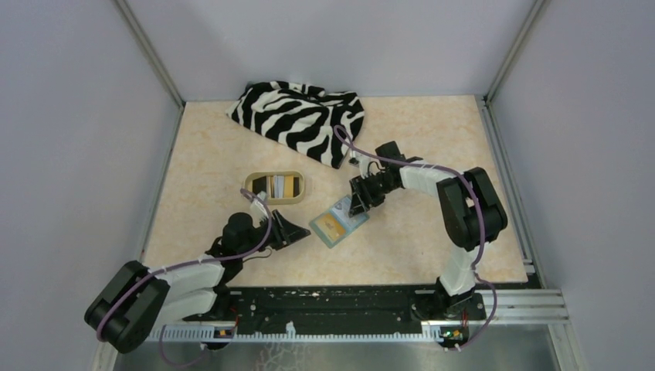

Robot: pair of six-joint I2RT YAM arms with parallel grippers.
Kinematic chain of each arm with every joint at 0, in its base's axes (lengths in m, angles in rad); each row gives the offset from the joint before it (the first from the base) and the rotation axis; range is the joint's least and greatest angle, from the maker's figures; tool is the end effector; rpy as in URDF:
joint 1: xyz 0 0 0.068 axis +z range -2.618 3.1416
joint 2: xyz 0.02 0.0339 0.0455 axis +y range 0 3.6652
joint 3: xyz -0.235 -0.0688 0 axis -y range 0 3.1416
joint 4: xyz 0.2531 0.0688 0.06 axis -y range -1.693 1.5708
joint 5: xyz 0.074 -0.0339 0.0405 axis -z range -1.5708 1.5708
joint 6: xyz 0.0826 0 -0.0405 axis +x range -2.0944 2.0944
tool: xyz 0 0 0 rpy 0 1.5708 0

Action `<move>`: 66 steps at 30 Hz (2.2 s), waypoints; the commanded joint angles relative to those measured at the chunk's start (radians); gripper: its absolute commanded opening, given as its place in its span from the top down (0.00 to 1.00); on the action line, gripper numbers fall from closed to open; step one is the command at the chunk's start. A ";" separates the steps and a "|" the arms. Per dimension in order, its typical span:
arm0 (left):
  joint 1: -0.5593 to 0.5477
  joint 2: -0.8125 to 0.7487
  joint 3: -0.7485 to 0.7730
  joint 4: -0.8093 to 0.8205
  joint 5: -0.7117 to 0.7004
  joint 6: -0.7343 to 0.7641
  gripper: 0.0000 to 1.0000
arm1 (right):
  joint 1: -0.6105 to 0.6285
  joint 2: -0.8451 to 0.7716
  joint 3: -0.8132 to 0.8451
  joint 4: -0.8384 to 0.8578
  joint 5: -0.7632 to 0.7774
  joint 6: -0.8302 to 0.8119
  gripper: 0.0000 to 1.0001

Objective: Put the credit cards into the card holder
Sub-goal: Turn over the card slot in the card holder.

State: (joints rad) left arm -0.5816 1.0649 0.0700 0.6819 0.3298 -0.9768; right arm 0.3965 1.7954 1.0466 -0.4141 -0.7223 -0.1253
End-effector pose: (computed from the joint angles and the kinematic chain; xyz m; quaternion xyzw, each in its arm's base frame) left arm 0.1850 -0.1537 0.0926 -0.0619 0.8011 -0.5022 0.3196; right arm 0.3041 0.1865 0.0894 -0.3055 0.8666 0.3685 0.1410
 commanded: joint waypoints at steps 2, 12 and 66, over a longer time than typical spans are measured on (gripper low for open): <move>0.003 0.077 0.051 0.102 0.077 -0.009 0.66 | 0.004 0.018 0.051 -0.006 -0.002 0.009 0.46; -0.005 0.348 0.211 0.157 0.152 0.014 0.88 | 0.008 0.005 0.060 -0.014 -0.056 0.022 0.47; -0.020 0.623 0.337 0.164 0.156 0.041 0.80 | 0.021 0.030 0.001 0.114 -0.095 0.225 0.48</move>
State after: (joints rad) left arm -0.5941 1.6566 0.3786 0.8474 0.4892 -0.9478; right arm 0.4053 1.8114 1.0206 -0.2852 -0.8860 0.1310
